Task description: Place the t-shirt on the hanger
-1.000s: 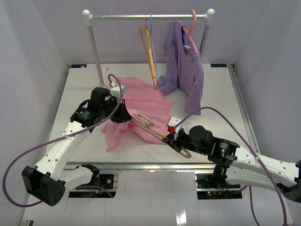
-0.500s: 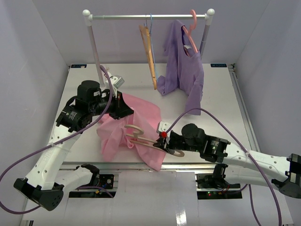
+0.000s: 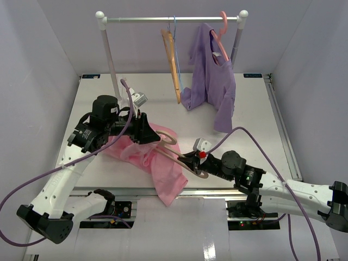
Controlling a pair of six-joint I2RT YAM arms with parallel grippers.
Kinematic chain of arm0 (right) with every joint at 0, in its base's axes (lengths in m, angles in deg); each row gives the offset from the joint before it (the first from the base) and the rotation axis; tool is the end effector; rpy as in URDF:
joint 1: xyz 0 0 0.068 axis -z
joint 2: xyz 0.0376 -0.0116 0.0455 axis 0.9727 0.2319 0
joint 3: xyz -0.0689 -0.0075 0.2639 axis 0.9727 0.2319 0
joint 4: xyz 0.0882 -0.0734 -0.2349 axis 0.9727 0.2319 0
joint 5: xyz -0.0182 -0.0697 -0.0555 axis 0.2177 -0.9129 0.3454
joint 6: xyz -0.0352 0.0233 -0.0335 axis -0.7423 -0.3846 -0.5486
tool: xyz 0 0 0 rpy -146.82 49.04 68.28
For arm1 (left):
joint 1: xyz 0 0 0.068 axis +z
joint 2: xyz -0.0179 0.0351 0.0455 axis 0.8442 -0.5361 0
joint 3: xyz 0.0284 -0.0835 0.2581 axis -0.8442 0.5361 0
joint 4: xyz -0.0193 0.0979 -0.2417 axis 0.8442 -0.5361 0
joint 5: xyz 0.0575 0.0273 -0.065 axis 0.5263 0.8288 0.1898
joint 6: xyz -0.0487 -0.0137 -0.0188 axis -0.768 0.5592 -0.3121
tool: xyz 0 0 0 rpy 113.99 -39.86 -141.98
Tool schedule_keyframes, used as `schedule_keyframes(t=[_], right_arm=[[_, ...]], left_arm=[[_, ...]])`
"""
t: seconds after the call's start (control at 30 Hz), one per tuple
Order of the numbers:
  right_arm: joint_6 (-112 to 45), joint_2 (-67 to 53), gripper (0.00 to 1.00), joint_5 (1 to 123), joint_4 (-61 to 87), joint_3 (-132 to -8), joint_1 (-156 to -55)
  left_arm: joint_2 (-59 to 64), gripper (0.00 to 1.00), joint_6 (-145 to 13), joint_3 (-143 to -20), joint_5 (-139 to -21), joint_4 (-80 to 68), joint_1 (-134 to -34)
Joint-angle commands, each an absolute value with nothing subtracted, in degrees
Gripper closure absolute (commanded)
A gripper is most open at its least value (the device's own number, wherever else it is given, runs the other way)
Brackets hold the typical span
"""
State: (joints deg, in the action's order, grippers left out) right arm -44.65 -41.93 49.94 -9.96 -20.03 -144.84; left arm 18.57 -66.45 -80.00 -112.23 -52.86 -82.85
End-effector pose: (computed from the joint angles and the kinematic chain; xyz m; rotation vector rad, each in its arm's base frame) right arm 0.0755 0.1821 0.2787 -0.8937 1.3182 0.8220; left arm 0.1692 -0.1055 0.3925 0.6722 2.1053 -1.1399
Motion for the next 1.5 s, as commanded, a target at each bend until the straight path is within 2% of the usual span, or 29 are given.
schedule_keyframes(t=[0.0, 0.1, 0.27, 0.47, 0.63, 0.8, 1.0, 1.2, 1.47], right_arm=[[-44.97, -45.29, 0.92, 46.61, -25.36, -18.0, -144.08], [-44.91, -45.5, 0.92, 48.03, -24.92, -18.99, -141.71], [-42.85, -48.45, 0.92, 52.56, -22.08, -19.36, -140.52], [-40.46, -52.42, 0.92, 58.2, -15.06, -17.76, -140.1], [-37.86, -53.35, 0.92, 63.07, -12.1, -18.33, -139.06], [-38.39, -51.53, 0.92, 64.42, -7.21, -21.17, -138.8], [-38.34, -53.4, 0.92, 66.95, -2.61, -23.8, -138.29], [-38.82, -52.73, 0.92, 70.24, -1.48, -25.06, -138.36], [-38.98, -50.57, 0.92, 72.75, -1.48, -25.52, -138.35]], left_arm=[[19.37, 0.4, -66.55, -87.09, -95.67, -56.15, -82.89], [17.08, 0.37, -64.62, -93.02, -83.66, -57.89, -82.89], [15.65, 0.4, -58.29, -97.21, -88.65, -58.0, -83.46], [17.71, 0.46, -38.09, -89.04, -102.4, -55.71, -84.11], [17.96, 0.39, -22.7, -91.35, -115.67, -60.63, -87.07], [18.61, 0.36, -16.89, -95.32, -128.23, -65.64, -88.43], [24.89, 0.34, -17.19, -92.02, -126.75, -67.03, -89.39], [23.76, 0.34, -17.62, -86.65, -124.42, -68.61, -89.49], [22.17, 0.35, -17.94, -86.15, -120.22, -65.81, -89.57]])
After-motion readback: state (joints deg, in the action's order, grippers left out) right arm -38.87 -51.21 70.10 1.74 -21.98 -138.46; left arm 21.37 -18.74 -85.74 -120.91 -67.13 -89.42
